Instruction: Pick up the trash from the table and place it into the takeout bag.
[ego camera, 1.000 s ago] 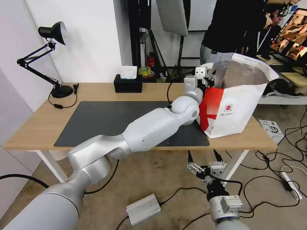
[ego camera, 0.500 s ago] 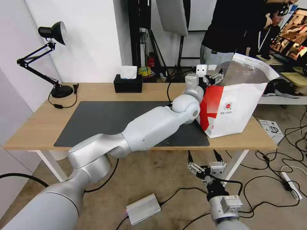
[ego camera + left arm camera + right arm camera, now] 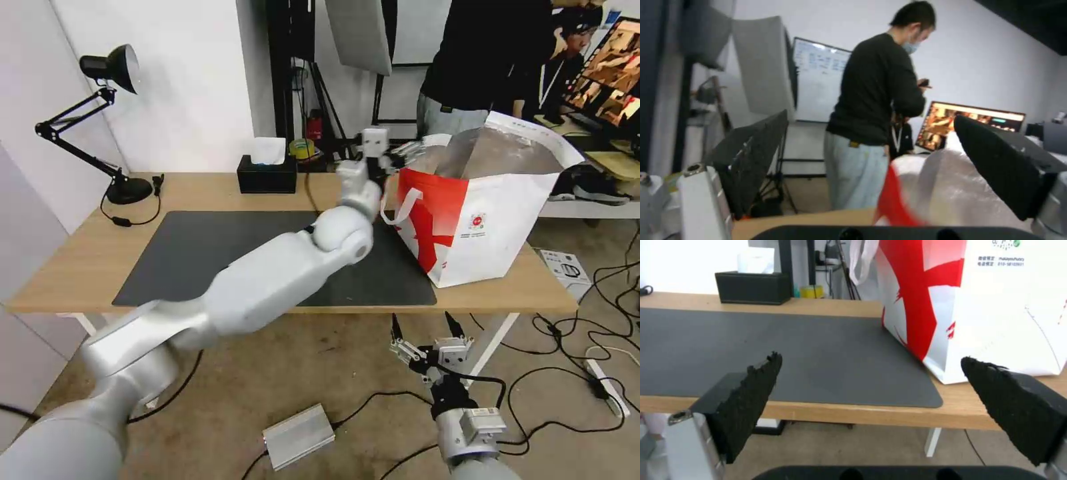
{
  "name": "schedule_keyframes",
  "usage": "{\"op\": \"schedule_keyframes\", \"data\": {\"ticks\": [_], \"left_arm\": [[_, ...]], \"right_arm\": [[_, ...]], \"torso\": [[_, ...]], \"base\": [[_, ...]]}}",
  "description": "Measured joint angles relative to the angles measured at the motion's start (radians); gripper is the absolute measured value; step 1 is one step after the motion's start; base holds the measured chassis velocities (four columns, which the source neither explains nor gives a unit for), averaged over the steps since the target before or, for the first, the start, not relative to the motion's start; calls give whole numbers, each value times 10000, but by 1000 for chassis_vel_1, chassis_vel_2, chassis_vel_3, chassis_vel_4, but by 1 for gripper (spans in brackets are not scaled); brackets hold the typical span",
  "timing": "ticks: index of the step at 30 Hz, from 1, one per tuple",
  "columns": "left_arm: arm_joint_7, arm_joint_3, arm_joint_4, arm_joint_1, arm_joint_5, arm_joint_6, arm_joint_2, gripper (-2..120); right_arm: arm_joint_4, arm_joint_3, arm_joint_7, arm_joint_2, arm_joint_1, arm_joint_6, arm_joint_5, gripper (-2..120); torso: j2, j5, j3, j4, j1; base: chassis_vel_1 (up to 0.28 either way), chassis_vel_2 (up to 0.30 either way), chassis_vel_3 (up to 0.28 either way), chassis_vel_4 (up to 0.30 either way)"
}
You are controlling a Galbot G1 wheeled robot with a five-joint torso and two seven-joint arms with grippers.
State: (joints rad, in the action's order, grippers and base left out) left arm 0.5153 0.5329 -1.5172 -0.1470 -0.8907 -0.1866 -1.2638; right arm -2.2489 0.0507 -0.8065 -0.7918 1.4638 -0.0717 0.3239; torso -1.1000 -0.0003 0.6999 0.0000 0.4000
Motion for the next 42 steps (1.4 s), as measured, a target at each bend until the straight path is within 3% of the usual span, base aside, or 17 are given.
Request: {"op": "schedule_keyframes", "data": {"ticks": [6, 13, 19, 21, 23, 26, 31, 35, 42], "left_arm": [[151, -663, -1052, -1027, 246, -1, 807, 100], [350, -2341, -2786, -2980, 762, 20, 1526, 100], [299, -3300, -3716, -4540, 1069, 85, 1951, 100], [-23, -4107, -4300, -5749, 1406, 143, 2185, 100], [-137, -4397, -4475, -6160, 1524, 171, 2242, 100], [-583, -5762, -5362, -7992, 2172, 220, 2428, 100], [-784, -6639, -6254, -9453, 2814, 194, 2402, 100], [-1105, -7639, -7200, -11659, 4232, 14, 1597, 100], [-1499, -8385, -7614, -13192, 5822, -329, 690, 100]], "right_arm": [[0, -1, -1, 0, 0, 0, 0, 100], [-1, -1, 1, 0, 0, 0, -1, 100], [-1, -2, 0, 0, 0, 0, 0, 100], [-1, -2, -1, 0, 0, 0, -1, 100], [-1, -1, 0, 0, 0, 0, 0, 100], [-1, -1, 0, 0, 0, 0, -1, 100], [-1, -2, 0, 0, -1, 0, 0, 100], [0, -1, 0, 0, -1, 0, 0, 100], [0, -2, -1, 0, 0, 0, 0, 100]], "torso": [[0, 0, 0, 2, 0], [0, 1, -1, -1, 0], [0, 1, -1, -1, 0], [0, 2, -1, -2, -1], [0, 1, -1, -2, -1], [-1, 1, -1, 2, 0], [0, 4, -2, 1, -1], [-2, 3, -2, 1, -2], [-1, 3, 0, 0, -1]], "base": [[0, 0, 0, 0], [0, 0, 0, 0], [0, 0, 0, 0], [0, 0, 0, 0], [0, 0, 0, 0], [0, 0, 0, 0], [0, 0, 0, 0], [0, 0, 0, 0], [0, 0, 0, 0]]}}
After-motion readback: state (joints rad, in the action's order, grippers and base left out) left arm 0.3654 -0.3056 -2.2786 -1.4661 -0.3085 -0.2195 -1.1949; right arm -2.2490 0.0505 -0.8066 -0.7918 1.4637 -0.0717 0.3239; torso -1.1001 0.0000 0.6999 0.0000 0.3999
